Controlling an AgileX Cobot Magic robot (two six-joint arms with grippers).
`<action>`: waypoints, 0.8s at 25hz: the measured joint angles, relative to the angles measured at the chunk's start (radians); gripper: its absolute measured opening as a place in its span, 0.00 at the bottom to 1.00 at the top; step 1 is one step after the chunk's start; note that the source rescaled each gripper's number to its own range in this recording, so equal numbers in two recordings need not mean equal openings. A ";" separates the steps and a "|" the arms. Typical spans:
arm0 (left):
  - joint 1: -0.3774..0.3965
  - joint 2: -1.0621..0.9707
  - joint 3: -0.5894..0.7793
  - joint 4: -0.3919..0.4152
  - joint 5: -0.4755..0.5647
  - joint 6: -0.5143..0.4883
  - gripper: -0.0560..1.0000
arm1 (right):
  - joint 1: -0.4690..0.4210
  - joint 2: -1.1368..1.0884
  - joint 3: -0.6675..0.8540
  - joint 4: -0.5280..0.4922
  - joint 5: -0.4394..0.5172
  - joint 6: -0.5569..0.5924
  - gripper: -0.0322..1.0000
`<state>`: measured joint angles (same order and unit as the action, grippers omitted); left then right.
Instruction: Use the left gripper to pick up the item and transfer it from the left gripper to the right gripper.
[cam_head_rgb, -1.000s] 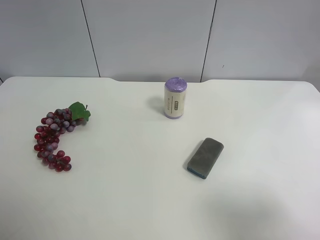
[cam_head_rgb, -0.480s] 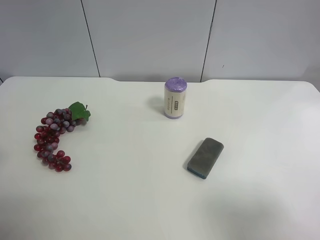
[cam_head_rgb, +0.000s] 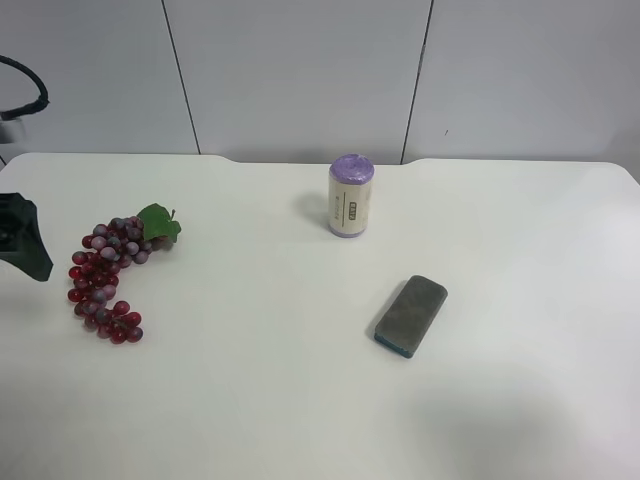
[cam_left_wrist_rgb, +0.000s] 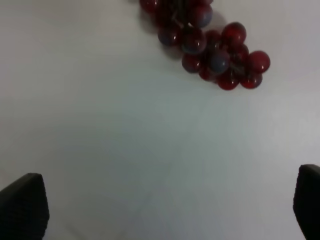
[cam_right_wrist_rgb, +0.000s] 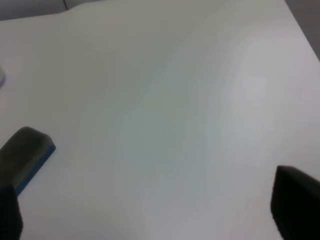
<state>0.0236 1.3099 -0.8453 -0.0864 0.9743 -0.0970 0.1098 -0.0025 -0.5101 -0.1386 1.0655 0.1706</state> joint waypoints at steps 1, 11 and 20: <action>0.000 0.016 0.000 -0.005 -0.013 -0.008 1.00 | 0.000 0.000 0.000 0.000 0.000 0.000 1.00; -0.009 0.150 0.000 -0.070 -0.137 -0.031 1.00 | 0.000 0.000 0.000 0.000 0.000 0.000 1.00; -0.154 0.295 0.000 -0.059 -0.252 -0.128 1.00 | 0.000 0.000 0.000 0.000 0.000 0.000 1.00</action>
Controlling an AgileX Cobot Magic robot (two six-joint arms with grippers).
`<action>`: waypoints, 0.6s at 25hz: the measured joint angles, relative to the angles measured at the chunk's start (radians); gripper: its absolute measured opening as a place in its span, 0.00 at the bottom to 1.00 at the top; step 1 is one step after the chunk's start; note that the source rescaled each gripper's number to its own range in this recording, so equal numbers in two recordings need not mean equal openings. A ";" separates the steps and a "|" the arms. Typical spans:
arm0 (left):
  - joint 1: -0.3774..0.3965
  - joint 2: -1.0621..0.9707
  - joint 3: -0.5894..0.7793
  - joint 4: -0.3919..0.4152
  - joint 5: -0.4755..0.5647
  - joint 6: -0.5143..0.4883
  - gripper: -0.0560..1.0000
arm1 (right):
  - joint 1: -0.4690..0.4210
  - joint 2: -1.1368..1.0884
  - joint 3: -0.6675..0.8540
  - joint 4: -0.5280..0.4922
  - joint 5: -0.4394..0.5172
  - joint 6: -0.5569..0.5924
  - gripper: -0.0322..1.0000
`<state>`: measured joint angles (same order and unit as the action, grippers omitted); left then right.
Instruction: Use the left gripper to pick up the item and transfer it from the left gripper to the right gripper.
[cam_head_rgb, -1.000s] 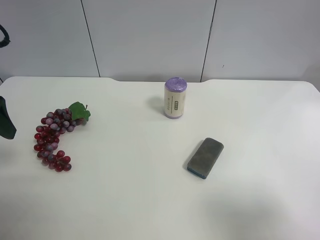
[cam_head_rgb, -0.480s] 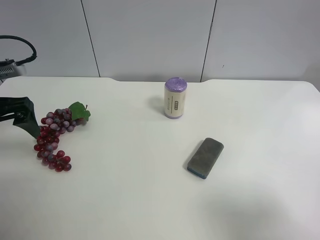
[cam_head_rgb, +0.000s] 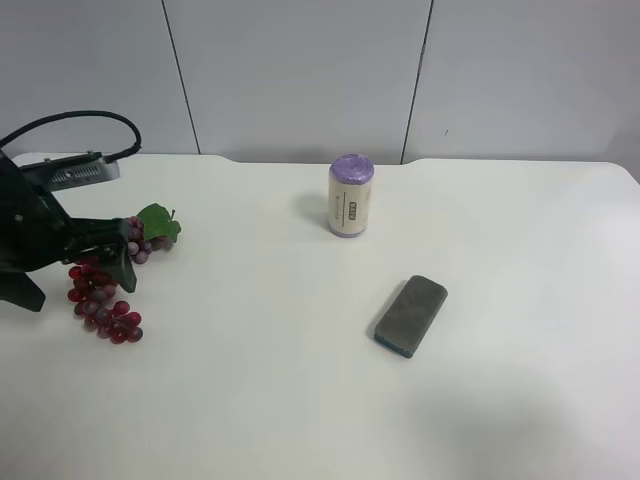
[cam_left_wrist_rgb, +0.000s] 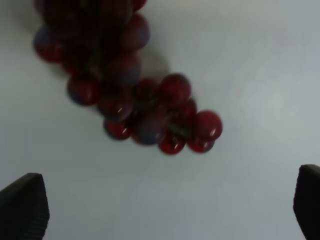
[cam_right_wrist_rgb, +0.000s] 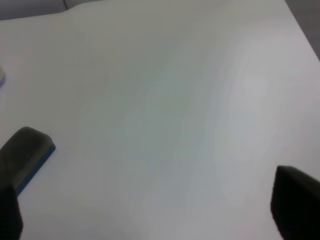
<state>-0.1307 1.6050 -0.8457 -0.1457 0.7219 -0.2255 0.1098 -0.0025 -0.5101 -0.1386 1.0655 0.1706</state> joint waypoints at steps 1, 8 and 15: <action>-0.005 0.014 0.000 0.000 -0.021 -0.008 1.00 | 0.000 0.000 0.000 0.000 0.000 0.000 1.00; -0.008 0.099 -0.001 0.015 -0.106 -0.038 1.00 | 0.000 0.000 0.000 0.000 0.000 0.000 1.00; -0.008 0.170 -0.001 0.083 -0.185 -0.079 1.00 | 0.000 0.000 0.000 0.000 0.000 0.000 1.00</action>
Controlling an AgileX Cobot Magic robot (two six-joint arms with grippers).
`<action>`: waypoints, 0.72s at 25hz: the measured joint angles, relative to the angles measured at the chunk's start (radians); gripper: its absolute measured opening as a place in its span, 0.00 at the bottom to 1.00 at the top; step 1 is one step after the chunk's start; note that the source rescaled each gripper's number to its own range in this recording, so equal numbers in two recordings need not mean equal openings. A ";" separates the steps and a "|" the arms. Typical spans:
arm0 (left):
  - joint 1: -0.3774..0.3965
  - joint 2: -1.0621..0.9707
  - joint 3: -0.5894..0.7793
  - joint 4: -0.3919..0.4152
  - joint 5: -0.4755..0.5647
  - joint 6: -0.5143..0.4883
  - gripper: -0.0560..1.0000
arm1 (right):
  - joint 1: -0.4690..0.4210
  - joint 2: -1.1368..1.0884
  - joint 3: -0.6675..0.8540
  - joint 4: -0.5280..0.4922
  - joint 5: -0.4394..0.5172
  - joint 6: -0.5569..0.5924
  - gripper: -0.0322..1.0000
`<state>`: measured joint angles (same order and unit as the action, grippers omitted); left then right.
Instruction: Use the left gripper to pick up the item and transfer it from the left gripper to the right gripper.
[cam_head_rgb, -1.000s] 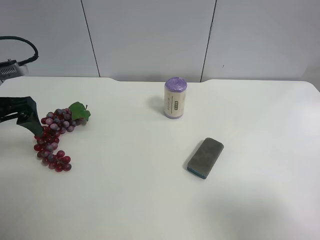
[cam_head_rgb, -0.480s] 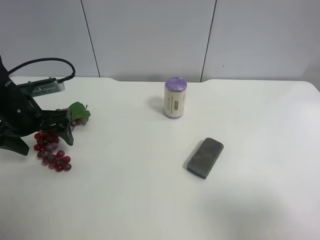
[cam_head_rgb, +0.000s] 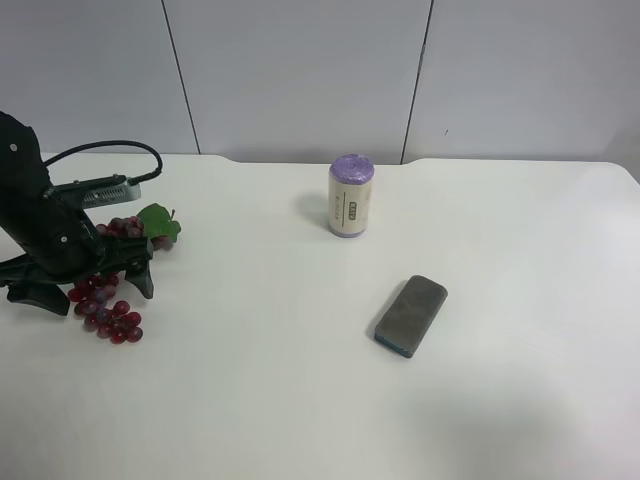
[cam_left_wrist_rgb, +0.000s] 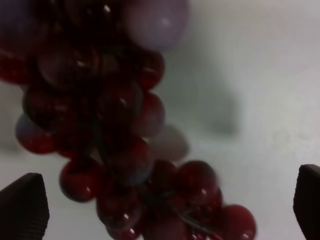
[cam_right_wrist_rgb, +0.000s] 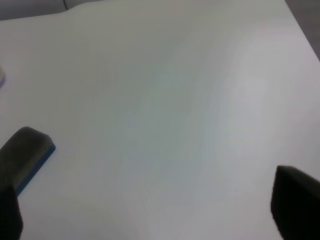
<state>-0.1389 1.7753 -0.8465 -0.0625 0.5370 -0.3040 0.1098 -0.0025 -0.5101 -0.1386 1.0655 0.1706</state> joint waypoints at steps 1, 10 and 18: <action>0.000 0.008 0.000 0.024 -0.006 -0.015 1.00 | 0.000 0.000 0.000 0.000 0.000 0.000 1.00; 0.023 0.073 0.000 0.108 -0.019 -0.083 1.00 | 0.000 0.000 0.000 0.000 0.000 0.000 1.00; 0.023 0.081 0.000 0.099 -0.027 -0.083 0.71 | 0.000 0.000 0.000 0.000 0.000 0.000 1.00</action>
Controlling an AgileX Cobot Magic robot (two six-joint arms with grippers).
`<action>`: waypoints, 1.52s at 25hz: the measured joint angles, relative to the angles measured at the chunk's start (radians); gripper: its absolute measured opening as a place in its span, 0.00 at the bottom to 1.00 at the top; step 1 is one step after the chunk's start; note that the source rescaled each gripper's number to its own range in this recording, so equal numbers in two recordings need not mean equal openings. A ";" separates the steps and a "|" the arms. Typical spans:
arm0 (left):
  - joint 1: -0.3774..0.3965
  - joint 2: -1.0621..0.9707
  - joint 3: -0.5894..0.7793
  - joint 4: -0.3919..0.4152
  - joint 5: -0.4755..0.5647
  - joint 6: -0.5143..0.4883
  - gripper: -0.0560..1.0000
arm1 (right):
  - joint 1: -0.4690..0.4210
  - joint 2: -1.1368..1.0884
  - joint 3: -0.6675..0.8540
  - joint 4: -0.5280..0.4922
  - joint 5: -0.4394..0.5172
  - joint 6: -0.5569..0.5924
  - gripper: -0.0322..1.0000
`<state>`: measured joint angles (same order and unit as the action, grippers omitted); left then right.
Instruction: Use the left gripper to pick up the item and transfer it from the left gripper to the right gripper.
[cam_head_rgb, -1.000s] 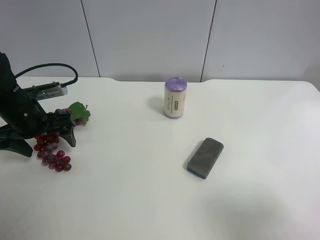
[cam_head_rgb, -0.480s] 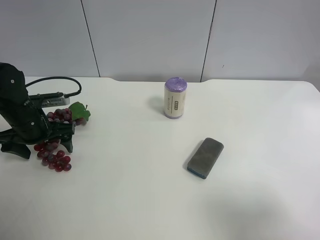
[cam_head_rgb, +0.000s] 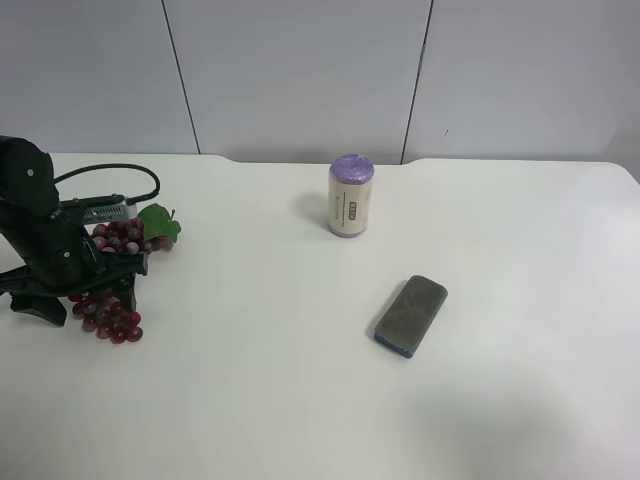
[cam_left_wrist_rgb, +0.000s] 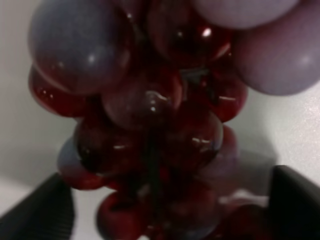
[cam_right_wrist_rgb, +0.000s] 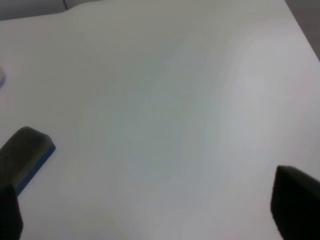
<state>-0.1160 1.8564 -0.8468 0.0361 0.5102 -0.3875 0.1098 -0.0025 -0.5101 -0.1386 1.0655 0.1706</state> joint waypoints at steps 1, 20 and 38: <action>0.000 0.000 0.000 -0.001 0.000 0.002 0.65 | 0.000 0.000 0.000 0.000 0.000 0.000 1.00; 0.002 0.000 -0.001 -0.005 0.027 0.018 0.20 | 0.000 0.000 0.000 0.000 0.000 0.000 1.00; 0.002 -0.199 -0.001 -0.007 0.160 0.123 0.06 | 0.000 0.000 0.000 0.000 0.000 0.000 1.00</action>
<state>-0.1141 1.6574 -0.8481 0.0295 0.6697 -0.2645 0.1098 -0.0025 -0.5101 -0.1386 1.0655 0.1706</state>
